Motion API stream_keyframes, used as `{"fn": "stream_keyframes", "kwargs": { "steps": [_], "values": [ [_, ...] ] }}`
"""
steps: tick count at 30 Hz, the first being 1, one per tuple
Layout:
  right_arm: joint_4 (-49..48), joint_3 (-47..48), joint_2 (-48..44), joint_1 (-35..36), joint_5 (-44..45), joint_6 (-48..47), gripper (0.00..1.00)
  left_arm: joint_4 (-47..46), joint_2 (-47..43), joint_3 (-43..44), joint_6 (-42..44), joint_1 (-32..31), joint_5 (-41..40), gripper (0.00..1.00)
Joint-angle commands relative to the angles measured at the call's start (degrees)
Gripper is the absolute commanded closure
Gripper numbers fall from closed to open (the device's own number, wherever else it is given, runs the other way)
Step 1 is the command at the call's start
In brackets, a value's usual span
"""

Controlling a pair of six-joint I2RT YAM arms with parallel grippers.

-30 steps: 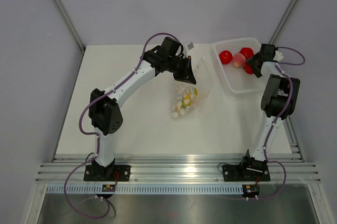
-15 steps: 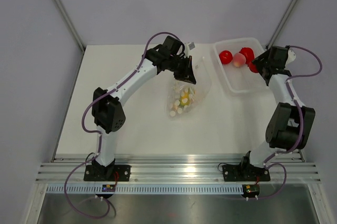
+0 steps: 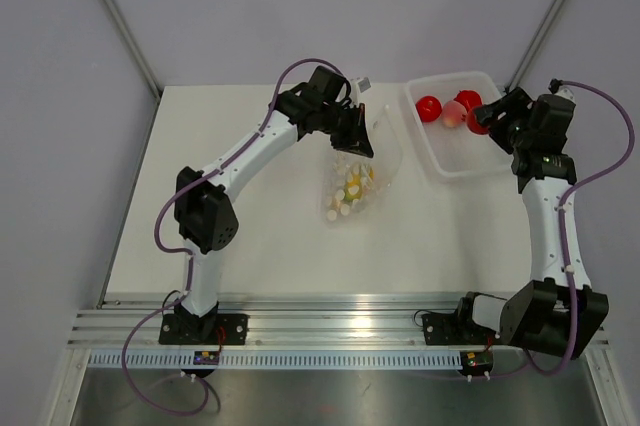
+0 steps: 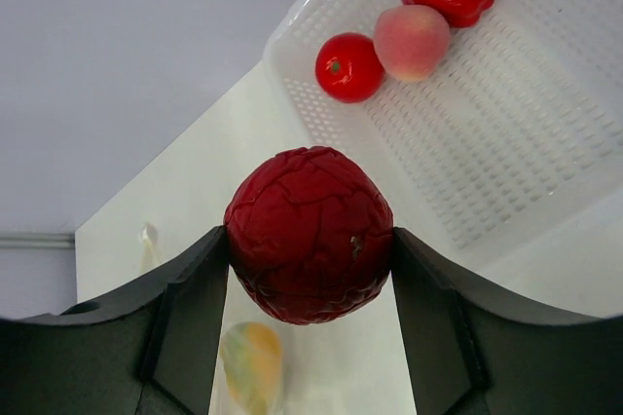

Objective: Place the food in the zip-top bag and seal the zipper
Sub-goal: Place the fake fruit in the zipper food storage bag.

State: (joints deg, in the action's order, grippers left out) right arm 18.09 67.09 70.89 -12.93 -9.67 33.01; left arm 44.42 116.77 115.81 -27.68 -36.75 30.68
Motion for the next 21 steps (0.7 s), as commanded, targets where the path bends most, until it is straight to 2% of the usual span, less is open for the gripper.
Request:
{"fn": "stream_keyframes", "kwargs": {
  "steps": [1,4,8,11,21],
  "values": [
    [3.26,1.55,-3.65,1.84,-6.23,-2.51,0.43,-2.23,0.65,3.19,-0.79,0.01,1.49,1.00],
    [4.94,2.34,-4.62,4.65,-6.59,-3.22,0.43,-2.32,0.83,3.20,-1.06,0.01,1.58,1.00],
    [6.26,4.10,-4.54,14.21,-5.27,-4.01,0.43,-2.59,0.83,3.02,-1.50,0.01,1.93,1.00],
    [6.78,4.80,-3.31,18.79,-4.66,-4.54,0.43,-2.59,0.56,2.76,-1.67,0.01,2.11,1.00],
    [6.43,5.85,1.17,27.16,-2.11,-4.80,0.42,-3.20,-0.58,1.61,-2.11,0.01,2.63,1.00]
  ]
}}
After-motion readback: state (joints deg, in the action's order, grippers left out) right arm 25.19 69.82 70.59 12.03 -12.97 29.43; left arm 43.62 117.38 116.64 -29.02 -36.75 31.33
